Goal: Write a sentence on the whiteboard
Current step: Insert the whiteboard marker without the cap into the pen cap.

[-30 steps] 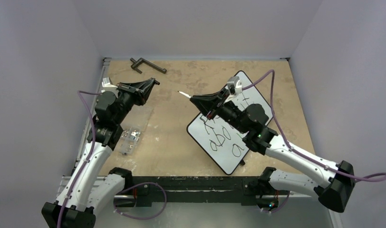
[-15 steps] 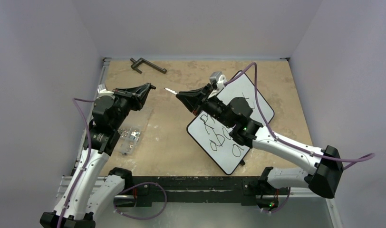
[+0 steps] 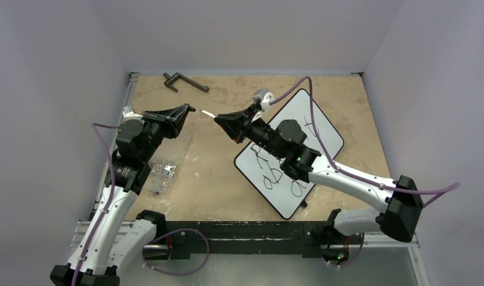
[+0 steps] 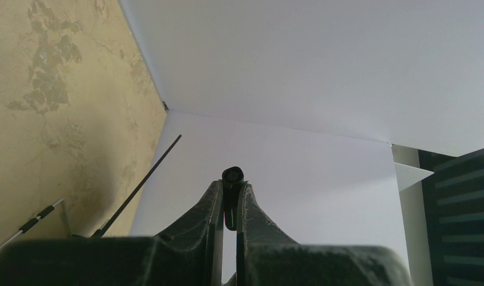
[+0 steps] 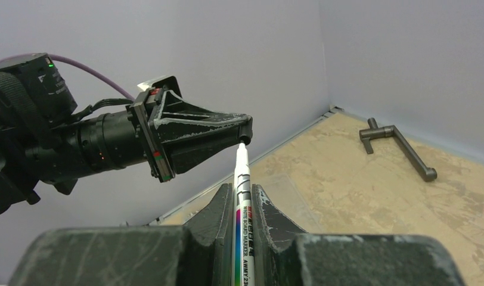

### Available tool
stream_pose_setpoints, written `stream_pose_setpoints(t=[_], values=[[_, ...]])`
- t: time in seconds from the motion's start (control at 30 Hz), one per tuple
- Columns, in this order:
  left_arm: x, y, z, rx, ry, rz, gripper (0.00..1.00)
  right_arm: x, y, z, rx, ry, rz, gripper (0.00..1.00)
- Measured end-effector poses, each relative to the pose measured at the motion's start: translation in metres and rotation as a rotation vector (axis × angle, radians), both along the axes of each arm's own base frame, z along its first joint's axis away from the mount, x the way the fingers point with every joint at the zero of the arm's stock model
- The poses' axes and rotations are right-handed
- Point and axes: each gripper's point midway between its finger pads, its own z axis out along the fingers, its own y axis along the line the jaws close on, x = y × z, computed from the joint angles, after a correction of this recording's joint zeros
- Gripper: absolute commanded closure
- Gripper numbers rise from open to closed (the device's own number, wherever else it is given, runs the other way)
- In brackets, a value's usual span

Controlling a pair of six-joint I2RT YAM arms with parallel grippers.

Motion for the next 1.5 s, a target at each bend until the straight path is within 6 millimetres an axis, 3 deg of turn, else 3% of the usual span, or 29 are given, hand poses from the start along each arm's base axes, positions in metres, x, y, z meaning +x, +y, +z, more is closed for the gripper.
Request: stream_pose_setpoints(t=[1.5], values=[[0.008,-0.003,-0.007,-0.015,0.028,-0.008,1.0,0.02,0.023,-0.021,-0.045,0.033,-0.031,1.0]])
